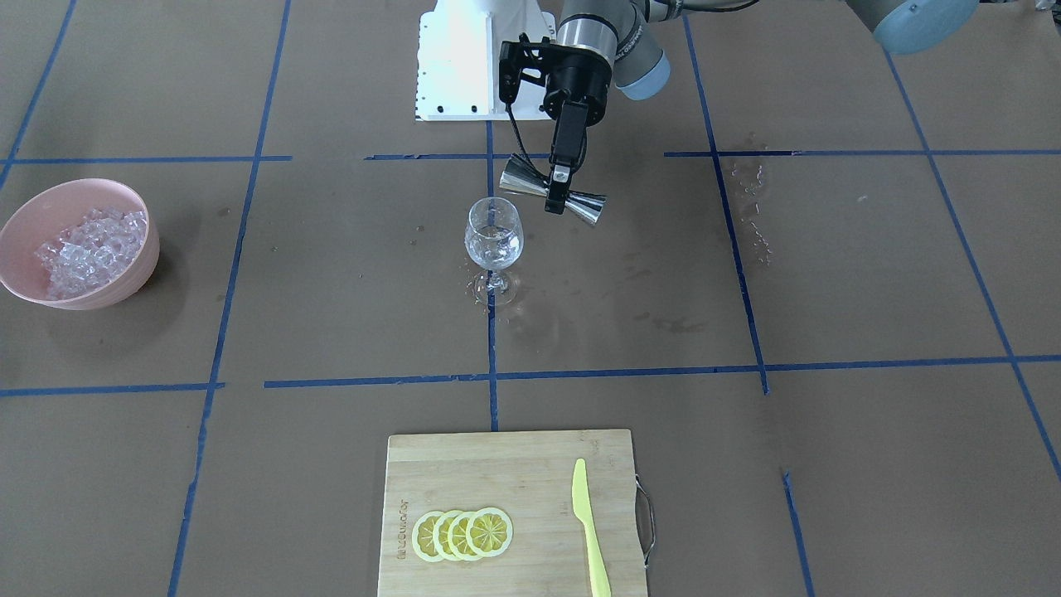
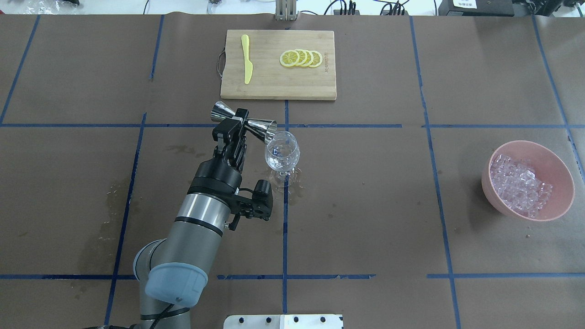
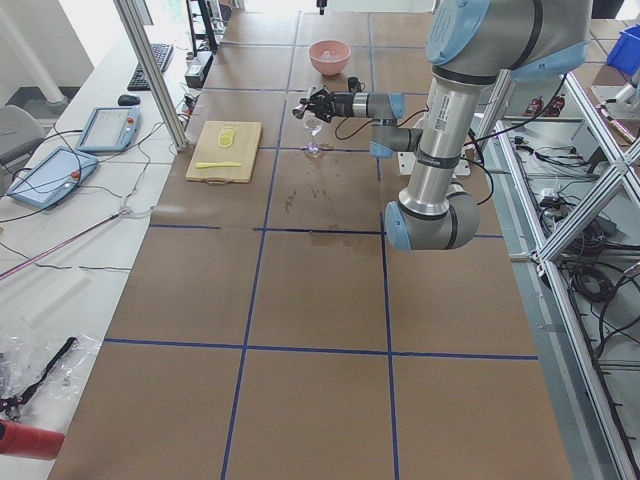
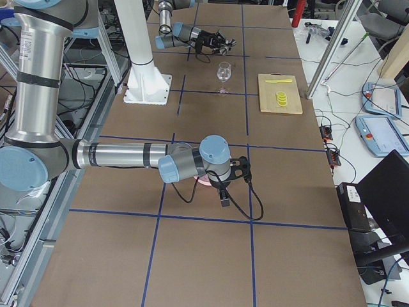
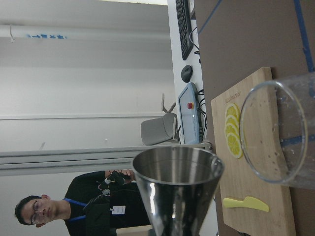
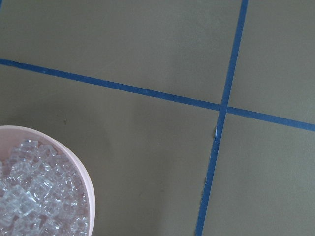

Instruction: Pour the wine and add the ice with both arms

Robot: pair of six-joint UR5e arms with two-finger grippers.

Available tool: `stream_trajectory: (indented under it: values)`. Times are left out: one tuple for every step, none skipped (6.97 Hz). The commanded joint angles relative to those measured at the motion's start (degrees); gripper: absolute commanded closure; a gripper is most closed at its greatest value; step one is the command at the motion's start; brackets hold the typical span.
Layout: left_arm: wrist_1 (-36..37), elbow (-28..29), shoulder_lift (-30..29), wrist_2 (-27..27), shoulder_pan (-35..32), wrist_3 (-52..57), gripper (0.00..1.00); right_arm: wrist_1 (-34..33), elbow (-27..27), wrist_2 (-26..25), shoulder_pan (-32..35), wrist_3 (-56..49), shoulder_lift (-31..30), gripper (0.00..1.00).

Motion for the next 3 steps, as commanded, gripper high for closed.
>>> stream_trajectory:
  values:
    - [-3.79,-3.95,3.28,-4.41,-0.94,0.15,1.0,0.0,0.0,0.0,-0.06,-0.06,0.16,0.0]
    - [-4.06,-6.33,5.66,-4.52,-1.03,0.41,1.0,0.0,-0.09,0.0,0.03,-0.06,0.16,0.0]
    - [-7.28,-6.87,8.38,-4.61,-1.29,0.41,1.0,0.0,-0.09,0.0,0.03,-0.06,0.16,0.0]
